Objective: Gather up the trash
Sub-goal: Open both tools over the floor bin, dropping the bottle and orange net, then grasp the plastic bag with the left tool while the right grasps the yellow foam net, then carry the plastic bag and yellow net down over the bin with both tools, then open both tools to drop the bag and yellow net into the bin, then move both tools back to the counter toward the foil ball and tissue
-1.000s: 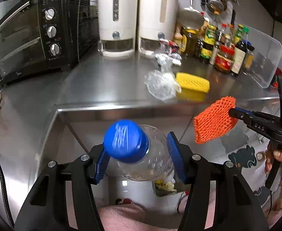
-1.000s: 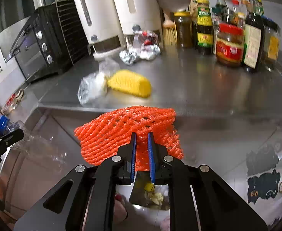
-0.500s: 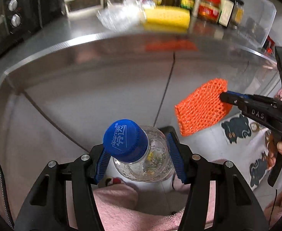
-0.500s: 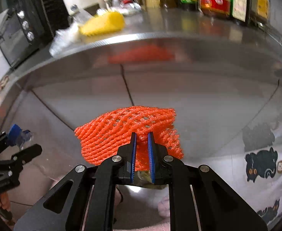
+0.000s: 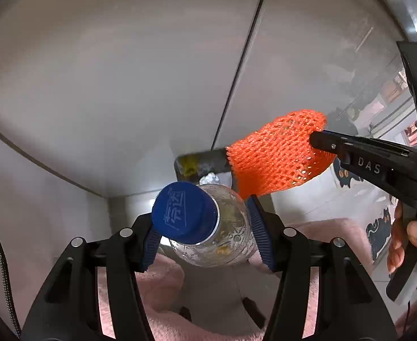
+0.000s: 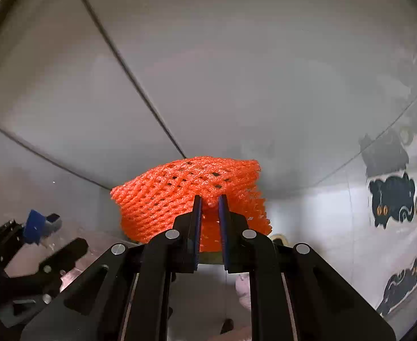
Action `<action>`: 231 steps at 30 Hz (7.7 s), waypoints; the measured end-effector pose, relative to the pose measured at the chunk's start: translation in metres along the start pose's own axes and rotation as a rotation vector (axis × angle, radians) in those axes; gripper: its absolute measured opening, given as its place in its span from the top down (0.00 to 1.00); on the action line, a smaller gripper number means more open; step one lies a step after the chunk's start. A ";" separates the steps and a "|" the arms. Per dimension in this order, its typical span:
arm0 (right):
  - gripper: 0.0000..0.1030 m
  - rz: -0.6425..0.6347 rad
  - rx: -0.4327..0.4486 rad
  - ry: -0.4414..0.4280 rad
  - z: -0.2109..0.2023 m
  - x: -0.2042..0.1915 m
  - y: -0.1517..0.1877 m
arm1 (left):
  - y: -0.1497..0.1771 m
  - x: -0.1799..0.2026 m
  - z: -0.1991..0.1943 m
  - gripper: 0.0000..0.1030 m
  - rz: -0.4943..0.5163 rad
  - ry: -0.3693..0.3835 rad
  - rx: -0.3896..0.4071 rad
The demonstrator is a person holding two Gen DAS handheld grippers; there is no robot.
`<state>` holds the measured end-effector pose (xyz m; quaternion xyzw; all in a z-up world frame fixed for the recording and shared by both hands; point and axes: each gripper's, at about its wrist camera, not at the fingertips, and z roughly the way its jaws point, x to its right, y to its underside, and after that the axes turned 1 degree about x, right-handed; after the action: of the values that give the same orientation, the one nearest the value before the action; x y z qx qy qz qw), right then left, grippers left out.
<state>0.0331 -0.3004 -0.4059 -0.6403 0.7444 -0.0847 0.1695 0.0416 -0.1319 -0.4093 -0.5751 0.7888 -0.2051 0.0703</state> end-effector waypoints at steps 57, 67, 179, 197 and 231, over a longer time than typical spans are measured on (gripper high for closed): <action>0.16 -0.142 0.434 -0.169 -0.210 -0.045 -0.068 | -0.051 -0.034 -0.232 0.08 -0.063 -0.077 0.516; 0.21 -0.178 0.494 -0.213 -0.214 -0.058 -0.132 | -0.118 -0.033 -0.235 0.08 -0.045 -0.071 0.564; 0.27 0.077 -0.120 -0.057 0.076 0.008 -0.018 | -0.002 -0.011 0.072 0.32 -0.051 0.055 -0.083; 0.09 -0.157 0.308 -0.146 -0.162 -0.060 -0.037 | -0.017 -0.012 -0.146 0.08 0.008 -0.053 0.267; 0.09 -0.046 0.422 -0.178 -0.194 -0.068 -0.272 | -0.250 -0.044 -0.196 0.10 0.031 -0.091 0.434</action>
<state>0.2231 -0.2966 -0.1224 -0.6125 0.6775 -0.1853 0.3627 0.2081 -0.1067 -0.1362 -0.5429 0.7310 -0.3429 0.2311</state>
